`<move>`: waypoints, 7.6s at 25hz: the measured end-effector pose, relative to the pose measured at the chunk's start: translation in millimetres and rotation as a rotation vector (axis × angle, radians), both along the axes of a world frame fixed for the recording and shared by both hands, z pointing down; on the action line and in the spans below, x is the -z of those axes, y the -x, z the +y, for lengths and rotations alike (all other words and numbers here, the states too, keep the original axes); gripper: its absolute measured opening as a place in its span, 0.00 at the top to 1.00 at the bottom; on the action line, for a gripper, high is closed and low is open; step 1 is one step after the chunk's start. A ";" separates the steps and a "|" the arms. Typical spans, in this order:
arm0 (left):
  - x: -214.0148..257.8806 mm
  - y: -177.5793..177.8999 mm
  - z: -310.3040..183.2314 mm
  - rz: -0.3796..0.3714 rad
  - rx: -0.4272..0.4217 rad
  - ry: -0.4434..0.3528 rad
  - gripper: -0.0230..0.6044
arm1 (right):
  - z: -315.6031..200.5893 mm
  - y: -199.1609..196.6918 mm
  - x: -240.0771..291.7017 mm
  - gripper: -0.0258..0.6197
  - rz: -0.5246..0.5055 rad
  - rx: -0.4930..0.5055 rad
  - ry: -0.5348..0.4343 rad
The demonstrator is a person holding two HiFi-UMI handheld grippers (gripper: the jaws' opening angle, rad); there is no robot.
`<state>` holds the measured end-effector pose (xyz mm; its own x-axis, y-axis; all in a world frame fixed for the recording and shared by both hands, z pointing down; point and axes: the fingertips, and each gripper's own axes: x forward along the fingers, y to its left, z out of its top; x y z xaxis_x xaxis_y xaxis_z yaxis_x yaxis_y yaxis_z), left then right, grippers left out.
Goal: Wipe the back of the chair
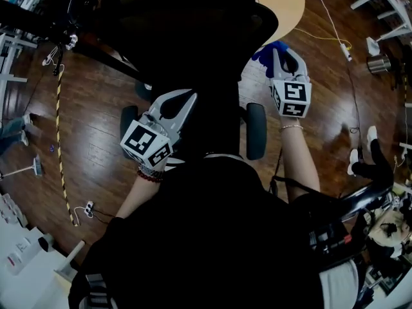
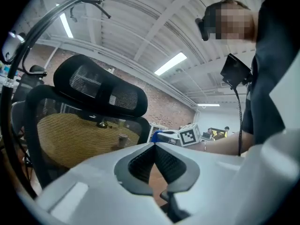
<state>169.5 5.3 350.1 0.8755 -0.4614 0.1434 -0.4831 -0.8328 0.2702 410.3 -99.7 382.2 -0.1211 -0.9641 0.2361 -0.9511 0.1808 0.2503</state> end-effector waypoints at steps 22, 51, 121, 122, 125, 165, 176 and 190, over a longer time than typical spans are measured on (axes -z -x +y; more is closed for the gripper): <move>-17.5 118.1 -82.3 -0.034 0.118 0.023 0.96 | -94.4 111.5 -3.8 0.91 0.232 0.072 -0.039; -46.9 347.1 -28.1 -0.024 0.287 0.065 0.96 | -130.2 506.5 -2.1 0.91 0.219 0.542 -0.096; -108.5 226.3 -49.8 -0.163 0.029 0.024 0.96 | -110.2 280.4 -90.2 0.91 0.173 0.327 0.074; -108.3 231.9 -51.6 -0.158 0.025 0.016 0.96 | -110.9 292.4 -91.2 0.91 0.177 0.340 0.073; -111.8 248.4 -57.5 -0.146 0.018 0.004 0.96 | -117.2 326.1 -97.2 0.91 0.185 0.364 0.067; -78.5 179.5 12.9 -0.030 -0.104 0.045 0.96 | -20.7 312.3 -47.7 0.91 -0.040 0.382 0.004; -92.4 79.5 11.4 -0.027 -0.087 0.108 0.96 | 7.9 104.3 -113.1 0.91 0.031 0.117 0.189; -114.9 101.4 -11.3 -0.016 0.181 0.154 0.96 | -39.9 90.7 -177.9 0.91 0.150 0.239 0.297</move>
<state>68.1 -5.9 465.0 0.7777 -0.5821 0.2374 -0.6259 -0.6820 0.3783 319.6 -139.7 560.0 -0.2765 -0.8002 0.5323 -0.8307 0.4774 0.2862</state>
